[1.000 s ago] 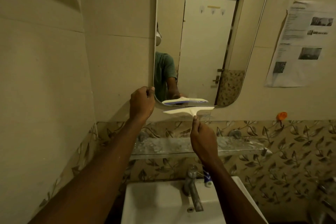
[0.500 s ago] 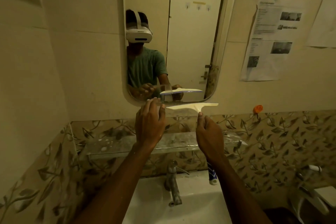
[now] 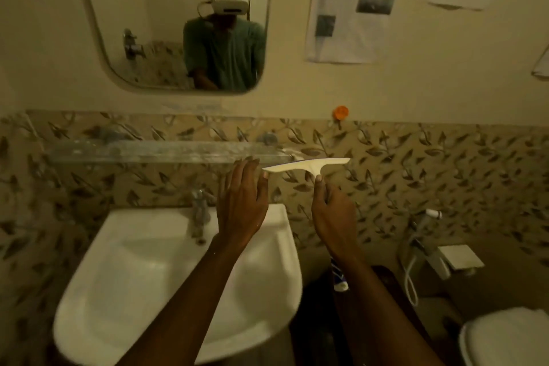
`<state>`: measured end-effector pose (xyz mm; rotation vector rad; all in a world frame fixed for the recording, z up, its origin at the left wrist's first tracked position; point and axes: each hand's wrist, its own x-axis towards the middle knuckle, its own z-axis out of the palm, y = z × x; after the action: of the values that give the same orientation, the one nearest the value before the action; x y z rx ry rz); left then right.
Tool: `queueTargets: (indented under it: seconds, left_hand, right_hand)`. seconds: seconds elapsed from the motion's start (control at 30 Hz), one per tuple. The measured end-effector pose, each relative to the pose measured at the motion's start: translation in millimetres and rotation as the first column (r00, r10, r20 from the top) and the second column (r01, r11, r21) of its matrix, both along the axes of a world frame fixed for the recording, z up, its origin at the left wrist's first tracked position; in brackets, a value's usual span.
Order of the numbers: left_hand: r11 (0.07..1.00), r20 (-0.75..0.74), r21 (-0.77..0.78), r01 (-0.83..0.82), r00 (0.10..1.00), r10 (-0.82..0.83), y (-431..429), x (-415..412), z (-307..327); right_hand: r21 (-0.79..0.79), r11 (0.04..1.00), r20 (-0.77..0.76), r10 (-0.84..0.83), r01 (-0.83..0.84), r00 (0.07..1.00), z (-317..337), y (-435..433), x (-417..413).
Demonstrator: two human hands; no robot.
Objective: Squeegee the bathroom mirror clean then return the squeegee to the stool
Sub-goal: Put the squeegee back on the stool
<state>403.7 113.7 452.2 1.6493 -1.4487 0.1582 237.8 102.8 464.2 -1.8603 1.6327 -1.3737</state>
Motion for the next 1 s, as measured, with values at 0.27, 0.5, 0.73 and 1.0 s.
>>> queueTargets:
  seconds: [0.27, 0.5, 0.73, 1.0]
  left_hand:
    - [0.996, 0.042, 0.085, 0.012, 0.999, -0.016, 40, -120, -44]
    - [0.966, 0.014, 0.241, 0.093, 0.995, -0.099, 15, -191, -110]
    - [0.892, 0.005, 0.425, 0.157, 0.984, -0.175, -31, -253, -168]
    - [0.8, -0.071, 0.562, 0.209, 0.976, -0.205, -67, -305, -245]
  right_hand:
    - [0.11, 0.994, 0.031, -0.024, 0.02, 0.999, -36, 19, -124]
    - [0.264, 0.957, 0.055, -0.139, 0.119, 0.989, -98, -1, -191]
    - [0.419, 0.897, -0.036, -0.137, 0.139, 0.99, -153, -35, -249]
    - [0.613, 0.788, -0.072, -0.015, 0.056, 0.997, -221, -84, -304]
